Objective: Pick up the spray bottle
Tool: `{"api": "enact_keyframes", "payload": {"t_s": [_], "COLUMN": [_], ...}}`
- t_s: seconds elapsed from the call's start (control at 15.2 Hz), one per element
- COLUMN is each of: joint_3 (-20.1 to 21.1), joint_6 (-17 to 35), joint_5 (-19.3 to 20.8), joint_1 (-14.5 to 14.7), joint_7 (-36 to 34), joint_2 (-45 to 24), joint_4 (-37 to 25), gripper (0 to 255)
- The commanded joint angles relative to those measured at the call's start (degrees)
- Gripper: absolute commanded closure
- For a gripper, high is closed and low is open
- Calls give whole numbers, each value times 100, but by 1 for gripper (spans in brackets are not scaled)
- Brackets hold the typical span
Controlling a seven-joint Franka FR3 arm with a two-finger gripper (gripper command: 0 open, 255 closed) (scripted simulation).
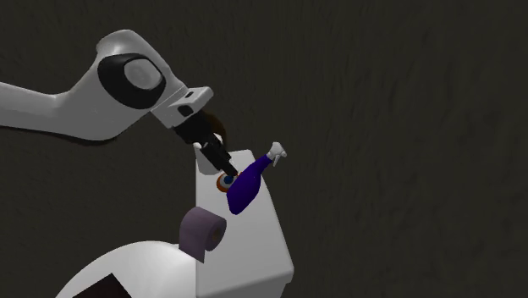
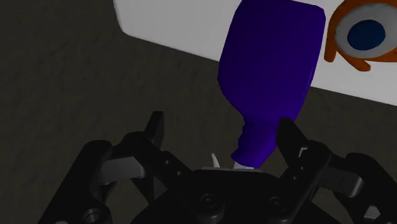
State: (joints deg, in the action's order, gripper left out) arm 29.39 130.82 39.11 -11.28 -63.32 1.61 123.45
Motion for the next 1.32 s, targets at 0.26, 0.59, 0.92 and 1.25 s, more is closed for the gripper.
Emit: {"api": "enact_keyframes", "payload": {"t_s": [0.26,0.59,0.92,1.25], "joint_3": [-33,-193,-265,-264], "joint_6": [-412,-507,-390,-393], "joint_5": [1676,2228,2461,2459], "joint_1": [272,500,549,550], "joint_7": [-1420,-1888,-2153,-2153], "joint_2": [-1509,-2086,-2274,-2273], "joint_4": [-1312,-1741,-1673,-1673], "gripper": [0,0,0,255]}}
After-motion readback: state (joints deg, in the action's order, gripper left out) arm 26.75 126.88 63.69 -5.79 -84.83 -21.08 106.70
